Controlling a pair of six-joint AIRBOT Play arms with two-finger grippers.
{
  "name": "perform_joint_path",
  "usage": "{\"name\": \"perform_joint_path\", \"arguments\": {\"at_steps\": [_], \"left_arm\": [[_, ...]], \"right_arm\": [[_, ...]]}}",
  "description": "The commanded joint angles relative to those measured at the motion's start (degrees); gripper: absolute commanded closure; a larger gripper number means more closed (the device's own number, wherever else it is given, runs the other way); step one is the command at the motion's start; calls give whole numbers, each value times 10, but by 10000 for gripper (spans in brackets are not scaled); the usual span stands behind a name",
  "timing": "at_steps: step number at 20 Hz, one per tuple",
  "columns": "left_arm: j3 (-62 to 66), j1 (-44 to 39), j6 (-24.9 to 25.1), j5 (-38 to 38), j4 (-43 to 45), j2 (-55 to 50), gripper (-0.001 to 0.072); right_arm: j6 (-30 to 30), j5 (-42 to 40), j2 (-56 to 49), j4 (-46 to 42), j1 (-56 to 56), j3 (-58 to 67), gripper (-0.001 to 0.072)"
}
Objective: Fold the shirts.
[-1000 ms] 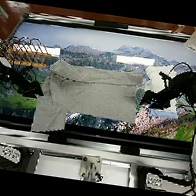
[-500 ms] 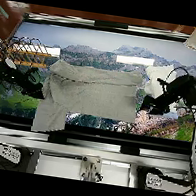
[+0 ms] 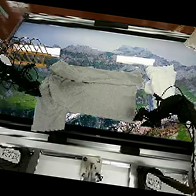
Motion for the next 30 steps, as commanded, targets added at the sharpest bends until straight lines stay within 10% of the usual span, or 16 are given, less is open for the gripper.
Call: {"name": "perform_joint_path", "arguments": {"at_steps": [1, 12, 15, 23, 30], "left_arm": [[1, 0, 2, -6, -1, 7, 676], [3, 0, 10, -4, -2, 27, 675], [3, 0, 10, -4, -3, 28, 676], [98, -10, 105, 163, -216, 259, 677], [208, -10, 44, 472, -252, 559, 676]], "right_arm": [[3, 52, 1, 31, 22, -22, 121], [26, 125, -19, 51, 50, -22, 307], [25, 127, -18, 55, 52, -22, 643], [-153, 40, 150, 30, 52, 206, 643], [-133, 267, 353, -62, 52, 545, 643]]}}
